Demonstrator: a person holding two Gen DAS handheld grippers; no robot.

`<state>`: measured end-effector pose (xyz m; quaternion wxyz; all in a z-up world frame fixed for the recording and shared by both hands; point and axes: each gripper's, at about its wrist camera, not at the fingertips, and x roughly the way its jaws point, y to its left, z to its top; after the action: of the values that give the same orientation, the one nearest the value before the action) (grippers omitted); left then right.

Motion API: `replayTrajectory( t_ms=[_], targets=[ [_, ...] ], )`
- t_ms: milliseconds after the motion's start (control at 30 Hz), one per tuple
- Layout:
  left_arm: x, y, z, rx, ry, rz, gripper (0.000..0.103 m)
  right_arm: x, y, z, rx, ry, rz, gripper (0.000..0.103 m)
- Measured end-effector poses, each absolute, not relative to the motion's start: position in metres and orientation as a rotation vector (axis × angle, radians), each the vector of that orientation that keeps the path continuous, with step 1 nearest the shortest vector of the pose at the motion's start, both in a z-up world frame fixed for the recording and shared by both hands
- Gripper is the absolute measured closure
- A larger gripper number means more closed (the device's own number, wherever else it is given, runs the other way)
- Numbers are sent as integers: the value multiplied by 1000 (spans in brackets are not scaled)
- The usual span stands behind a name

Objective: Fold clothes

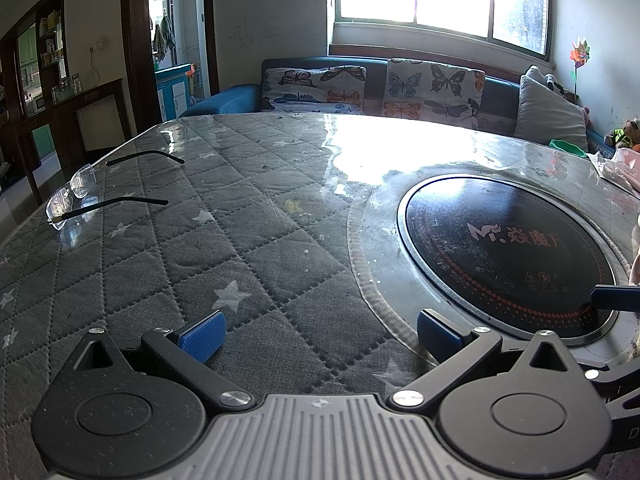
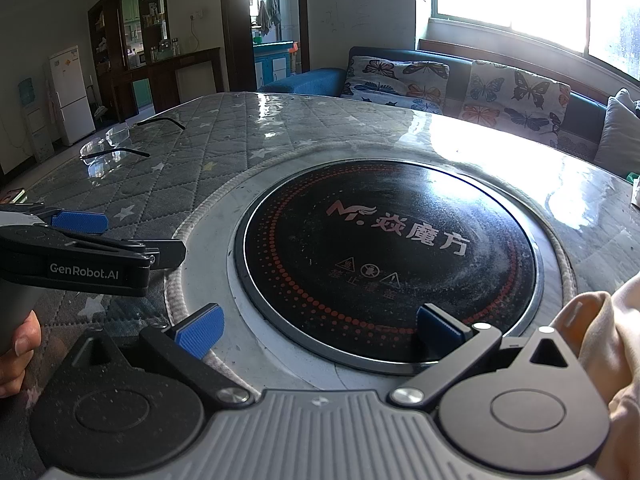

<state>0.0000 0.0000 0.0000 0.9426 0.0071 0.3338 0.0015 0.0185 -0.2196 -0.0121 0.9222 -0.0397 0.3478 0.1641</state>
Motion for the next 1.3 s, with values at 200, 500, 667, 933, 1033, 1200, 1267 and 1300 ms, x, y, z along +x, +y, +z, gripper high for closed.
replayTrajectory(
  t_ms=[200, 500, 667, 933, 1033, 1200, 1267, 1300],
  targets=[
    [0, 0, 0, 13, 680, 3, 0, 19, -219, -12, -82, 715, 337, 0],
    [0, -2, 2, 13, 681, 2, 0, 19, -220, -12, -84, 715, 335, 0],
    [0, -4, 0, 14, 681, 3, 0, 19, -220, -12, -85, 716, 335, 0],
    [1, -3, 0, 15, 682, 14, 0, 20, -218, -13, -84, 717, 336, 0],
    [1, -4, 2, 13, 683, 25, 0, 20, -219, -12, -87, 718, 335, 0],
    [-1, -10, 5, 34, 692, 47, 0, 16, -221, -10, -89, 715, 336, 0],
    [-1, -12, 7, 28, 706, 42, 0, 11, -221, -8, -102, 709, 321, 0],
    [-2, -12, 8, 21, 713, 34, 0, 8, -221, -7, -112, 708, 323, 0]
  ],
)
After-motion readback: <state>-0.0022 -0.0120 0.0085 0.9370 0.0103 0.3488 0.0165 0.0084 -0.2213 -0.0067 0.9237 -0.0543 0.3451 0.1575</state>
